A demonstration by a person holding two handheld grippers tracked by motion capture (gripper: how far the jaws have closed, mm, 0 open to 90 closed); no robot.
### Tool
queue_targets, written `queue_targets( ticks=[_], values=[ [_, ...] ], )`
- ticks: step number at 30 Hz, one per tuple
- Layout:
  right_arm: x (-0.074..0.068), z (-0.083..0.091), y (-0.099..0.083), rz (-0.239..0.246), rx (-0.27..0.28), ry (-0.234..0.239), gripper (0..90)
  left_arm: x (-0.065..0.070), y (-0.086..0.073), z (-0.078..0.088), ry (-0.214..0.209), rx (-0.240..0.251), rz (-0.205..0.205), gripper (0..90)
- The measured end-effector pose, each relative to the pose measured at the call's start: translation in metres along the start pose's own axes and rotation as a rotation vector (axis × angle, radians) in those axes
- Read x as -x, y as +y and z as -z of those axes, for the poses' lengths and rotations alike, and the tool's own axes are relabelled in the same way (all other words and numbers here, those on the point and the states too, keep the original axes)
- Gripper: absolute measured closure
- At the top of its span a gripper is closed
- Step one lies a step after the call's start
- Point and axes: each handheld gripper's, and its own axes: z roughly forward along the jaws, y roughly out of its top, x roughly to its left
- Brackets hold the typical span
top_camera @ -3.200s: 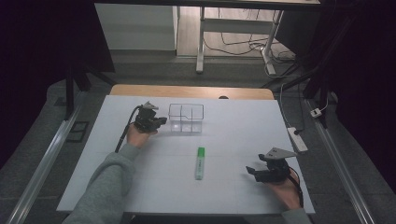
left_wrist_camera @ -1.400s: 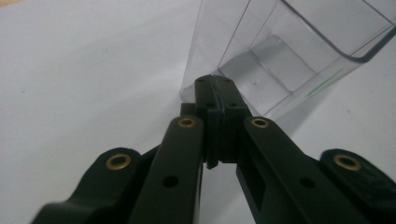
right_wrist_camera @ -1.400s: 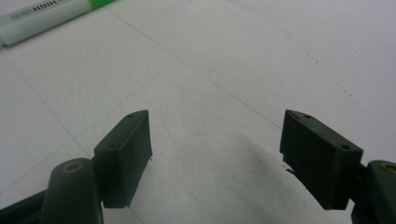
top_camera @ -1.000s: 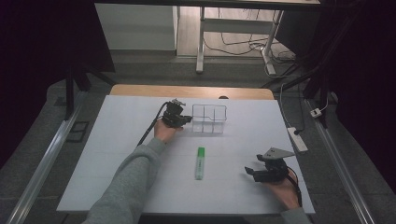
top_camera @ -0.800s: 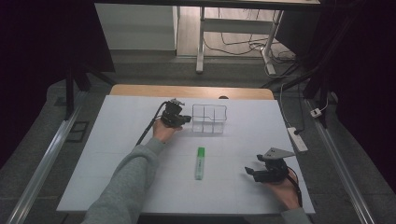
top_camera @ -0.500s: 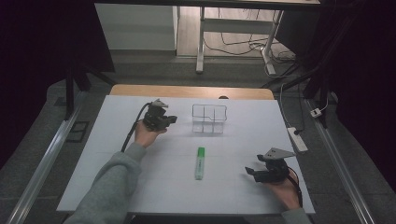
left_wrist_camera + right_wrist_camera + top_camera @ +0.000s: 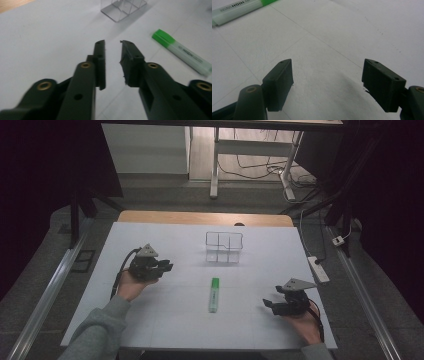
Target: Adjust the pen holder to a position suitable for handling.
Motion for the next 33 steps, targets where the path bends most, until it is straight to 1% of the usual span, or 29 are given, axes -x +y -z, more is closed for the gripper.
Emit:
queue_targets(
  ticks=[3,5,6,7,8,9,11,13,15,18,24,33],
  values=[
    [0.0,0.0,0.0,-0.001,0.0,0.007,24.5,0.002,-0.01,0.007,-0.003,0.004,0.016,60.5],
    [0.0,0.0,0.0,0.001,-0.001,0.001,24.6,0.002,-0.016,0.011,0.0,0.002,0.027,56.4],
    [0.0,0.0,0.0,-0.003,0.005,0.005,24.5,0.002,-0.02,0.013,0.0,-0.002,0.032,51.9],
    [0.0,0.0,0.0,-0.003,0.005,0.005,24.5,0.002,-0.023,0.015,0.001,-0.003,0.039,51.9],
    [0.0,0.0,0.0,-0.003,0.005,0.006,24.5,0.003,-0.026,0.017,0.006,-0.007,0.046,49.8],
    [0.0,0.0,0.0,-0.003,0.006,0.007,24.6,0.003,-0.03,0.019,0.01,-0.01,0.048,46.8],
    [0.0,0.0,0.0,-0.004,0.006,0.008,24.5,0.004,-0.037,0.023,0.017,-0.012,0.053,45.5],
    [0.0,0.001,0.0,-0.003,0.008,0.006,24.5,0.005,-0.044,0.027,0.025,-0.02,0.052,41.7],
    [0.0,0.001,0.0,-0.003,0.008,0.005,24.5,0.006,-0.051,0.03,0.034,-0.024,0.05,41.1],
    [0.0,0.001,0.0,-0.005,0.008,0.004,24.5,0.009,-0.059,0.033,0.043,-0.041,0.035,39.0],
    [-0.001,0.001,0.0,-0.005,0.009,0.002,24.5,0.015,-0.071,0.038,0.052,-0.055,0.015,37.3],
    [-0.001,0.003,0.0,-0.002,0.009,0.004,24.5,0.013,-0.085,0.044,0.053,-0.052,0.034,36.7]
  ],
)
